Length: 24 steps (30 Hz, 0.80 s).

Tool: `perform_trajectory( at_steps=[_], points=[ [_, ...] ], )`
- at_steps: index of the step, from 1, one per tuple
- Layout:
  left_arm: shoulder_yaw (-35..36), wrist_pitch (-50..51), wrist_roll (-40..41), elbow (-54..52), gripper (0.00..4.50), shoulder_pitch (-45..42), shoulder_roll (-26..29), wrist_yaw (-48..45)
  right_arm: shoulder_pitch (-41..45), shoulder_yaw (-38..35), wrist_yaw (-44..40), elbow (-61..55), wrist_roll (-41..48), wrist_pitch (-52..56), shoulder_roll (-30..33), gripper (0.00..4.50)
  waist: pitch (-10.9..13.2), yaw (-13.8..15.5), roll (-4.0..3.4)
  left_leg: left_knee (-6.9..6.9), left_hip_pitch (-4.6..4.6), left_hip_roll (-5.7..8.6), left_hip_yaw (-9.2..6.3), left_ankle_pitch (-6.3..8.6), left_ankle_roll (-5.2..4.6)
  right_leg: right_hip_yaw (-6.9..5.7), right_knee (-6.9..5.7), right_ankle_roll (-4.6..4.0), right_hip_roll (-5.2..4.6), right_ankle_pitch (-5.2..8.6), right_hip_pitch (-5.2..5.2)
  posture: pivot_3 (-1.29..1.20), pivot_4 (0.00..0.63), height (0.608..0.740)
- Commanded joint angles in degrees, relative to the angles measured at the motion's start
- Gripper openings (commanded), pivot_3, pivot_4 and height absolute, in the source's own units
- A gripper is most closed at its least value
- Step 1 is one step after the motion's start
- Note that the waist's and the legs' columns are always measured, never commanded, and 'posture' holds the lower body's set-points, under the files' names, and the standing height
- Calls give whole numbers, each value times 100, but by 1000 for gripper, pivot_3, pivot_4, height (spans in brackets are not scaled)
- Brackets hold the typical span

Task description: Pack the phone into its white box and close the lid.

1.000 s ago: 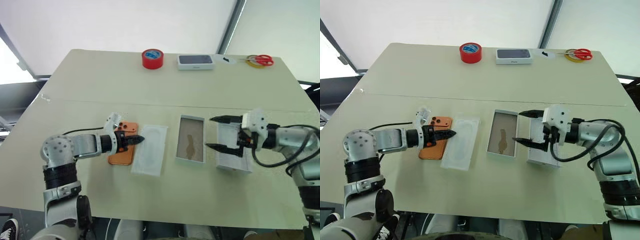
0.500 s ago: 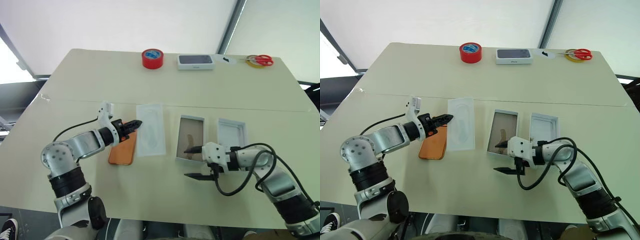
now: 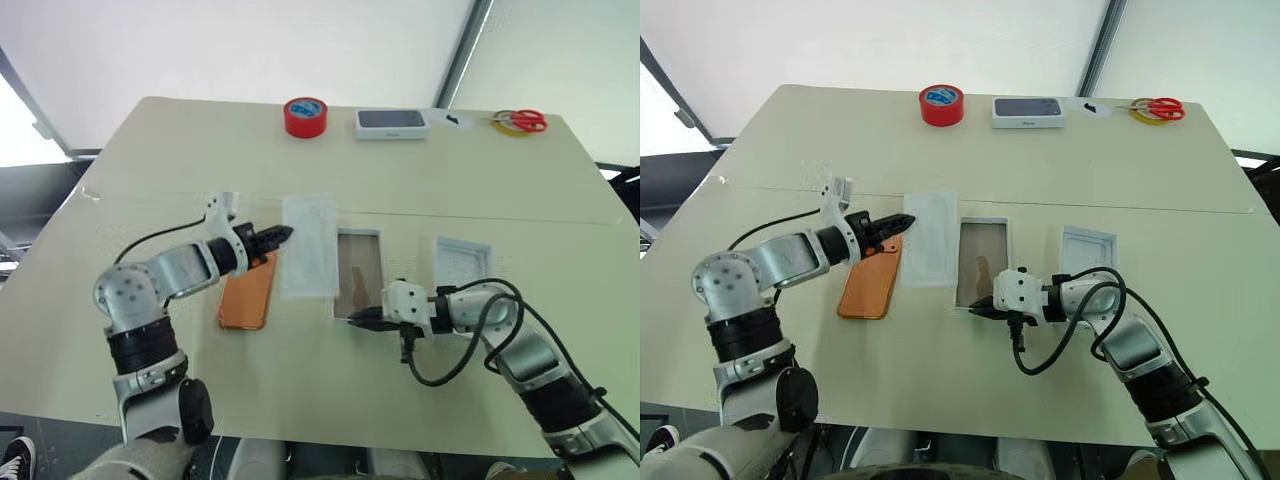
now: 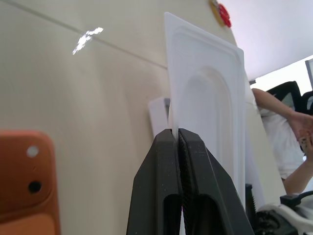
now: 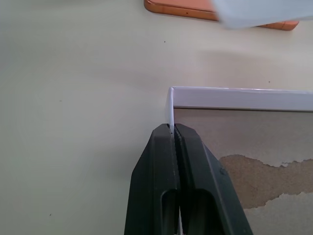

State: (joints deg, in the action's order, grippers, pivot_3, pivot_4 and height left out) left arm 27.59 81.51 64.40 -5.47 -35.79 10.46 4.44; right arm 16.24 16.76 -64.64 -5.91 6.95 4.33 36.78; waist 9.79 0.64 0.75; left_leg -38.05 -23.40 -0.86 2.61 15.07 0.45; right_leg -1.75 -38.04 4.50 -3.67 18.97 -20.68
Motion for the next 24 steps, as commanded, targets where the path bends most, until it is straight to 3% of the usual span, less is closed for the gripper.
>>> perform_trajectory(
  at_steps=[1,5,6,8,12,19,24],
  points=[
    [-166,-212,-38,39,0,-108,-73,-43,164,19,146,163,-142,-138,-116,46,0,-4,0,1,1,-1,0,-1,1,0,0,0,1,0,0,0,150,740],
    [-308,-319,-69,55,0,-81,-216,6,206,-58,27,-67,222,347,-184,46,1,-4,1,1,1,-2,-1,-2,3,0,-1,0,2,0,0,0,150,740],
    [-327,-349,-68,54,0,-72,-268,24,218,-102,34,-100,286,411,-198,302,1,-4,1,1,1,-2,0,-2,3,0,-1,0,2,0,-1,0,150,740],
    [-395,-340,-104,50,0,-57,-328,63,257,-172,147,-93,244,317,-216,919,1,8,1,1,0,-2,-1,-2,3,0,-1,0,2,0,-1,0,150,740],
    [-489,-429,-168,35,0,-52,-444,115,289,-491,126,-260,498,394,-78,2897,1,7,2,0,-1,0,-1,-2,3,0,0,0,0,0,0,0,150,740],
    [-609,-641,-368,174,0,-50,-619,184,177,-1119,-241,58,636,182,718,2897,2,9,3,1,-1,1,0,-1,2,0,3,0,-1,0,1,0,150,740],
    [-719,-727,-512,444,0,-133,-746,179,410,-1479,-171,1013,423,-345,976,2897,2,4,3,2,-1,-1,2,-2,2,1,3,0,1,0,0,0,150,740]
  ],
)
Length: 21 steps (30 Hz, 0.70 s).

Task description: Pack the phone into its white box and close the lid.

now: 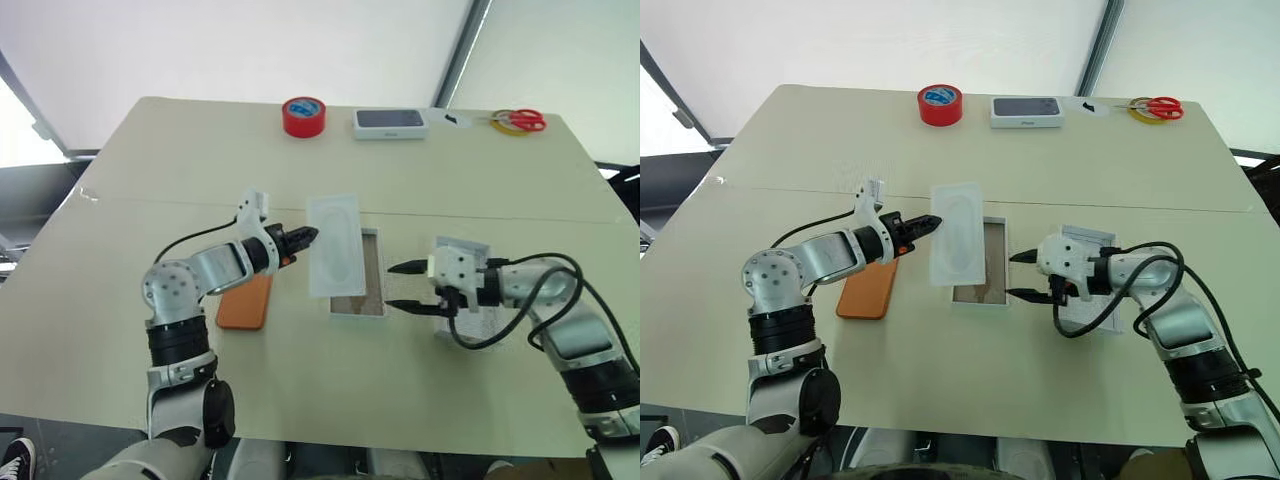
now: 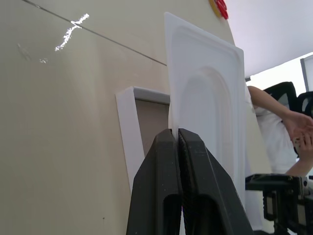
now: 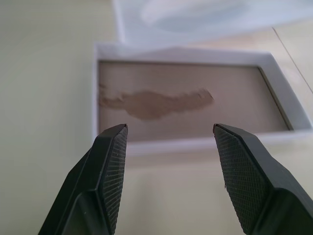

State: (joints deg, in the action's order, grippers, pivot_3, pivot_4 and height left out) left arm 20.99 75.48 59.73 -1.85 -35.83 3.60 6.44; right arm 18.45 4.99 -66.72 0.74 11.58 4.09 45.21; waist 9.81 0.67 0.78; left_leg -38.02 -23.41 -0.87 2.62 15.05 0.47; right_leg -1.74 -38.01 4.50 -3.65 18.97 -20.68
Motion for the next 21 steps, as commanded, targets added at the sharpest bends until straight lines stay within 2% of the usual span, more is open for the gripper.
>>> perform_trajectory(
  at_steps=[1,14,17,21],
  points=[
    [-82,-125,-59,130,0,-155,-104,-32,222,-313,32,468,-57,-393,149,2897,0,2,0,0,0,0,0,0,0,0,0,0,0,0,0,0,150,740],
    [-254,-227,-228,389,0,-189,-582,-67,203,-325,164,653,-128,-692,98,2897,0,6,1,-1,0,0,0,-1,1,0,1,0,1,0,0,0,150,740],
    [-345,-167,-340,343,1034,-165,-569,-3,214,-337,182,679,-125,-706,106,2943,0,8,1,-1,0,0,1,-1,1,0,1,0,0,0,1,0,150,740],
    [-582,133,-337,152,1034,-123,-332,-224,368,-336,278,623,-11,-632,-65,2943,0,1,1,0,0,0,0,-2,2,0,1,1,2,0,0,0,150,740]
  ],
)
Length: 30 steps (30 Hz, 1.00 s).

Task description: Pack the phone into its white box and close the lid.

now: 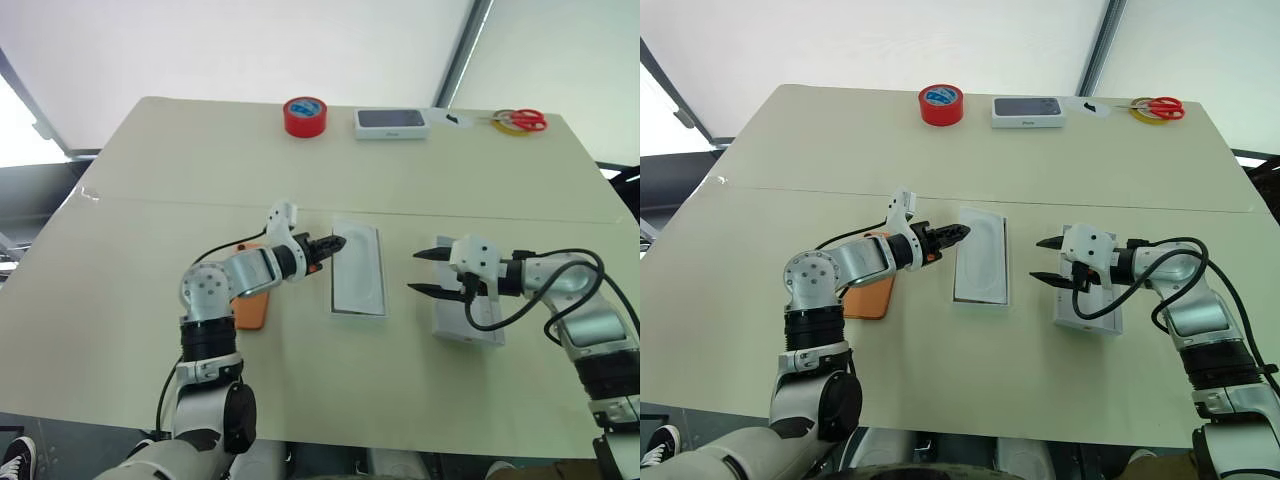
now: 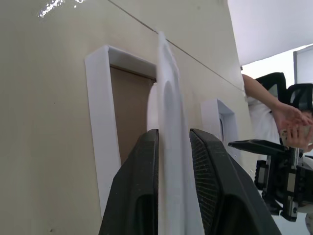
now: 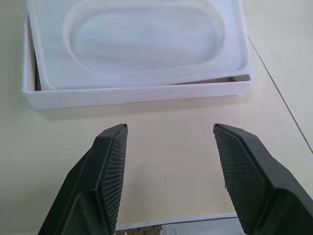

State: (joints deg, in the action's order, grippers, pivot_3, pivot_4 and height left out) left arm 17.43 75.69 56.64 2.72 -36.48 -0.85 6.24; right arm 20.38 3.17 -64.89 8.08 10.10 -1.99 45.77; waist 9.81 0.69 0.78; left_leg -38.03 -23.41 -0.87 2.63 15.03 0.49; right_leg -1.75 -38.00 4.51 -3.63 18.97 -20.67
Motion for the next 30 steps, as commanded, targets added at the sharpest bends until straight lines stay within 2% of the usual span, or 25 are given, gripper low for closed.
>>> perform_trajectory(
  at_steps=[1,3,9,12,16,17,20,23,25,28,30],
  points=[
    [-165,97,27,-347,1034,-84,106,-190,225,-156,133,-125,171,7,-184,2943,0,-3,0,0,0,0,0,0,0,0,0,0,0,0,0,0,150,740],
    [123,45,297,-423,1034,-184,59,-174,328,-171,211,-186,262,105,-345,2943,0,-3,0,0,0,0,0,-1,1,0,0,0,0,0,0,0,150,740],
    [-133,17,238,-1221,1034,-83,656,-655,556,-37,368,-390,454,460,-860,2943,0,-4,-1,3,0,-1,-1,-3,6,0,0,0,2,0,-2,0,150,740],
    [-160,46,217,-1524,1104,173,1076,-949,606,50,452,-402,358,470,-1035,2058,0,1,-1,3,0,-1,-1,-3,6,0,0,0,1,0,0,0,150,740],
    [-350,-589,-141,-2069,1104,697,1888,-1735,658,253,543,-551,283,508,-1299,63,1,-29,-3,9,0,-1,-1,-3,7,0,0,-1,1,0,-4,0,150,740],
    [-457,-1003,-364,-2272,1104,888,2179,-2135,664,332,612,-601,226,524,-1387,63,1,-41,-3,10,0,-3,-1,-4,9,0,0,-1,3,0,-6,0,150,740],
    [-1025,-3034,-1752,-2735,1104,1842,3356,-3616,696,655,843,-648,-171,409,-1595,63,2,-132,-6,25,0,-3,2,-8,16,2,0,-3,4,2,-13,0,150,740],
    [-438,-3737,-1551,-2444,1104,2289,3416,-4240,850,924,1132,-464,-600,609,-1707,63,3,-120,-7,37,2,-2,10,-9,18,6,6,-5,-2,2,-18,0,150,740],
    [-335,-4511,-1959,-2317,1104,2557,3495,-4487,900,1108,1208,-406,-883,544,-1695,63,3,-100,-6,35,-1,-2,3,-9,17,3,5,-6,-6,2,-19,0,150,740],
    [-61,-5256,-2160,-2112,1104,2840,3482,-4791,915,1263,1137,-415,-1051,567,-1633,63,3,-119,-6,36,-2,-1,4,-6,13,3,6,-6,-13,1,-20,0,150,740],
    [-71,-6147,-2652,-1938,1104,3263,3619,-5224,912,1518,982,-329,-1481,182,-1331,63,2,-144,-7,41,-4,-1,5,-6,11,4,7,-7,-14,1,-26,0,150,740]
  ],
)
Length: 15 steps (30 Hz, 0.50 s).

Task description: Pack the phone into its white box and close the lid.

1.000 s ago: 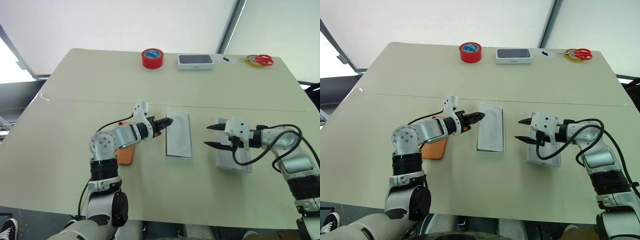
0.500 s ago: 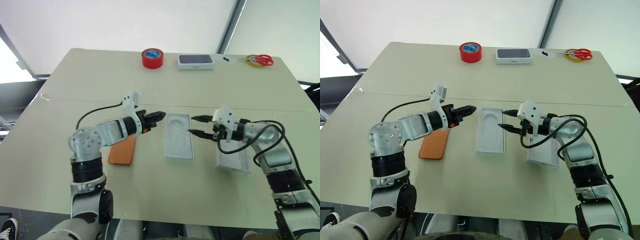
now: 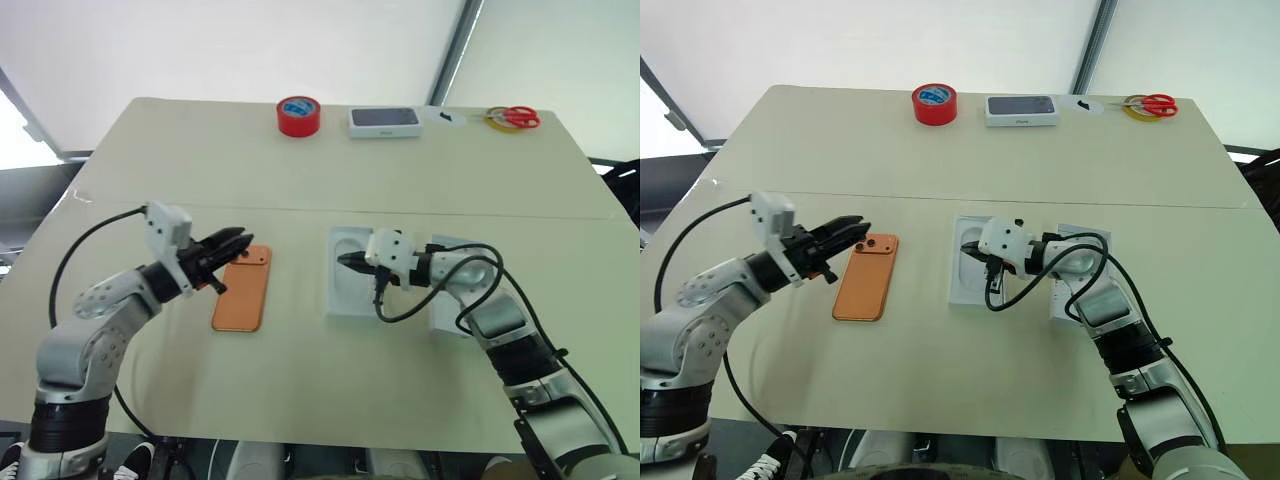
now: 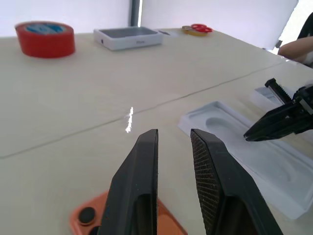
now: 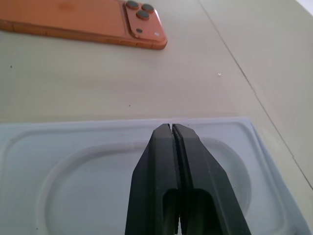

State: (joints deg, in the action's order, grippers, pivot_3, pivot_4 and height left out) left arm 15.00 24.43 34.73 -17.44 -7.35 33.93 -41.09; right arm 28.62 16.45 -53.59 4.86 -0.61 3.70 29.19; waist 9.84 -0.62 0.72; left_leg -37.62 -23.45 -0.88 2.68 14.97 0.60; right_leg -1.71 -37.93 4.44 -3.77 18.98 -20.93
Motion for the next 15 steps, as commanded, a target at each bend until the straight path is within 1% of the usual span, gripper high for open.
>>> perform_trajectory(
  at_steps=[1,2,3,4,6,11,12,14,15],
  points=[
    [262,-1141,-422,160,1104,480,146,-608,103,283,-232,26,-549,-464,452,63,-1,-20,-1,5,0,0,3,1,-1,2,2,0,-1,0,-2,0,150,740],
    [327,-1186,-343,218,1104,553,137,-665,113,335,-282,47,-618,-502,529,63,0,-20,-1,14,1,1,8,1,-2,5,6,-1,-3,-1,-6,0,150,740],
    [281,-1499,-584,326,1104,701,214,-766,160,320,-266,71,-622,-466,545,63,0,-20,0,18,1,1,8,1,-4,5,7,-1,-4,0,-8,0,150,740],
    [269,-1673,-703,384,1104,790,250,-824,191,307,-265,84,-614,-452,547,63,0,-24,0,20,1,0,7,17,-31,5,6,-1,-4,0,-10,0,150,740],
    [289,-1794,-734,425,1104,864,249,-861,209,284,-272,92,-618,-470,544,63,-1,-19,-1,27,2,-1,6,18,-34,5,4,-2,-4,-1,-14,0,150,740],
    [476,-1320,-309,367,1104,625,191,-545,230,244,-257,31,-503,-422,377,63,-1,-12,0,27,1,-1,3,20,-36,3,3,-2,-7,-1,-13,0,150,740],
    [461,-1204,-262,359,1104,605,226,-549,212,209,-237,-29,-411,-333,295,63,-1,-22,0,27,1,-1,3,19,-36,3,3,-2,-7,-1,-13,0,150,740],
    [452,-665,-72,341,1104,623,351,-481,211,146,-195,-87,-309,-195,159,63,0,-46,-1,30,1,-1,3,19,-36,2,-1,-2,-7,-1,-15,0,150,740],
    [437,-626,-156,342,1104,645,399,-446,227,144,-164,-77,-337,-174,130,63,0,-54,-1,31,1,-1,4,19,-36,3,-2,-2,-7,-1,-17,0,150,740]
  ],
)
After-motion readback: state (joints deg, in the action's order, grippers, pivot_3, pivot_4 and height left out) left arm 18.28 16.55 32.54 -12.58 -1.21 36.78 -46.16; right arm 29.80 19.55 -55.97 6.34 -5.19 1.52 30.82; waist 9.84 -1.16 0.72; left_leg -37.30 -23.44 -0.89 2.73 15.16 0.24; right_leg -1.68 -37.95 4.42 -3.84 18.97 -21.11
